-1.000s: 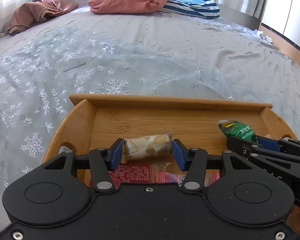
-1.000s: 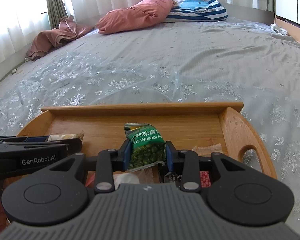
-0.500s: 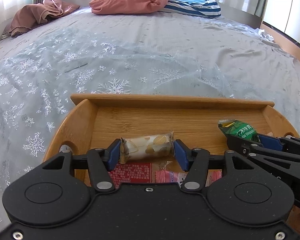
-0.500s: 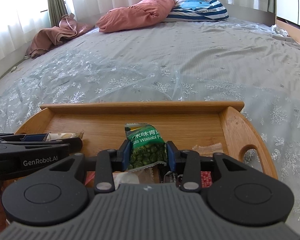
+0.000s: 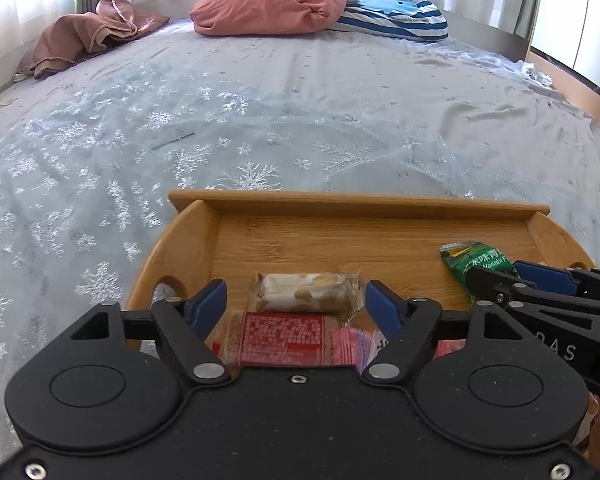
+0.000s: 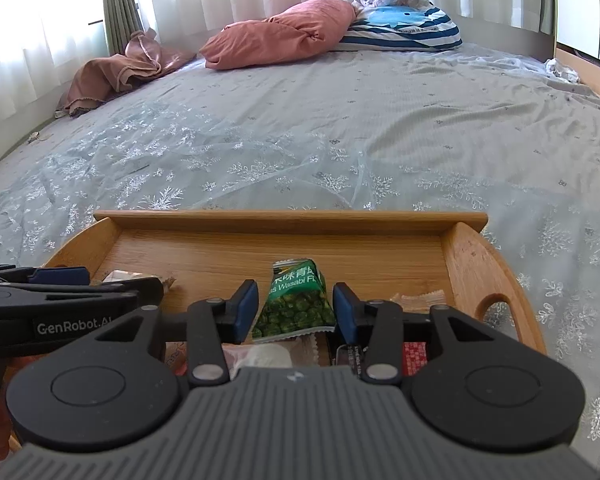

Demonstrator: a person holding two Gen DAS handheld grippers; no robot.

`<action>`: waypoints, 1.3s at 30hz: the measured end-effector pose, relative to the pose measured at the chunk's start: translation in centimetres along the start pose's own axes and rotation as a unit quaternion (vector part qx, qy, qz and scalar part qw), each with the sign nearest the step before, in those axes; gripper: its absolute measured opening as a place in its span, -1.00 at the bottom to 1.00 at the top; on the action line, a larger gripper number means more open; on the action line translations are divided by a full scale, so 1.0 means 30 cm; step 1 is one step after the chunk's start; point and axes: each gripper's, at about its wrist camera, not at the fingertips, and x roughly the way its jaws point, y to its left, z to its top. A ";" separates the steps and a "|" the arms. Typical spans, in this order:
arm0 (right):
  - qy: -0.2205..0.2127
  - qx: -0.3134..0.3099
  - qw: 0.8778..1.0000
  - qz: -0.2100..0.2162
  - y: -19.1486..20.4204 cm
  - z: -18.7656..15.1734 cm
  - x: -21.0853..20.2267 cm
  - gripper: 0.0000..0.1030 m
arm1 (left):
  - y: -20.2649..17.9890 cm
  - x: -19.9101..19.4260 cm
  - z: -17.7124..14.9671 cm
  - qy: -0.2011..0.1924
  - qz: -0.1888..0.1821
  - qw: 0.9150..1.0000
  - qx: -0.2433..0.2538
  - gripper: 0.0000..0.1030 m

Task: Organize snacks

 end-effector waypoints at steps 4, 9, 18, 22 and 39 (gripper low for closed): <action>0.000 -0.004 1.000 0.000 0.005 0.001 -0.034 0.19 | 0.007 -0.055 -0.006 -0.002 0.002 1.000 0.003 0.55; -0.016 -0.022 1.000 0.003 0.020 0.011 -0.119 0.24 | 0.020 -0.157 -0.007 -0.023 -0.003 1.000 0.005 0.74; -0.051 -0.051 0.997 0.007 0.050 -0.010 -0.307 0.40 | 0.035 -0.361 -0.059 -0.047 -0.014 0.999 0.015 0.81; -0.064 -0.057 0.996 0.010 0.051 -0.043 -0.393 0.45 | 0.044 -0.464 -0.101 -0.062 -0.018 0.998 0.022 0.83; -0.113 -0.051 0.992 -0.003 0.034 -0.331 -0.627 0.58 | 0.084 -0.678 -0.441 -0.070 -0.028 0.997 0.021 0.87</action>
